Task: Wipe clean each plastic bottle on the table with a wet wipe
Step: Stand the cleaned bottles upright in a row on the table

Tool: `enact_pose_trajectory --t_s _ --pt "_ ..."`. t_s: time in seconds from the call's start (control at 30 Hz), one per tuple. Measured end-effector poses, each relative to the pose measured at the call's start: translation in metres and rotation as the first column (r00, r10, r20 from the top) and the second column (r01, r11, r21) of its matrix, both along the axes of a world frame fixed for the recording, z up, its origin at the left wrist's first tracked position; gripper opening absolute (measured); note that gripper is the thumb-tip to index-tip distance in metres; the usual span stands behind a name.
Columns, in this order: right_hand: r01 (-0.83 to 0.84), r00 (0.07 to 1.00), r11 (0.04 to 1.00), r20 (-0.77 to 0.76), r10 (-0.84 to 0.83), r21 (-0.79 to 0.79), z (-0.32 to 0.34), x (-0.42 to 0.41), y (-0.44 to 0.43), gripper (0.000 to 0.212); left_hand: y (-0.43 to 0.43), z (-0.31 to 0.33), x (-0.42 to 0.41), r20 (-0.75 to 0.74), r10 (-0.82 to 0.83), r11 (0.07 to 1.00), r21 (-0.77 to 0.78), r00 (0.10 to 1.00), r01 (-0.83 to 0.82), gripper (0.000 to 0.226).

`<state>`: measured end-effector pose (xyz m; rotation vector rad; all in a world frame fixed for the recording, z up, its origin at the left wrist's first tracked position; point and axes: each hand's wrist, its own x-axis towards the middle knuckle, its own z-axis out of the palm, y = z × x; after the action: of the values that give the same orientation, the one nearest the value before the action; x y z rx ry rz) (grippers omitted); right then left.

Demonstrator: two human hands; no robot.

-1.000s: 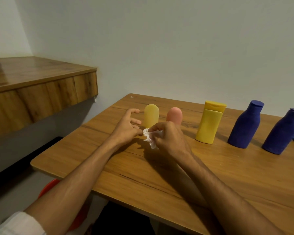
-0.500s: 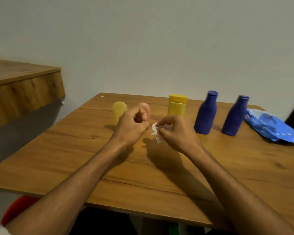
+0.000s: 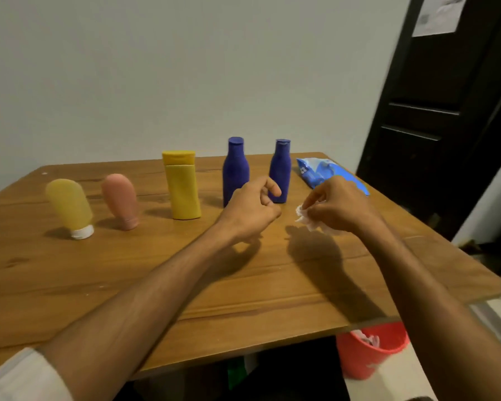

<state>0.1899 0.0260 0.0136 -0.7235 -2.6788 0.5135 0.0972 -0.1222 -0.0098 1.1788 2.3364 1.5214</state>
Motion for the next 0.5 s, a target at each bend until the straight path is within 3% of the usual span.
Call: enact_pose_trajectory --t_s 0.27,0.5 --pt "0.001 0.97 1.0 0.243 -0.002 0.006 -0.008 0.031 0.04 0.009 0.041 -0.009 0.003 0.036 0.083 0.996 -0.034 0.996 -0.082 0.029" --pt "-0.053 0.951 0.998 0.304 0.057 -0.022 0.0 0.028 0.046 0.019 0.045 -0.002 -0.012 -0.082 0.217 0.976 0.039 0.973 -0.214 0.032"
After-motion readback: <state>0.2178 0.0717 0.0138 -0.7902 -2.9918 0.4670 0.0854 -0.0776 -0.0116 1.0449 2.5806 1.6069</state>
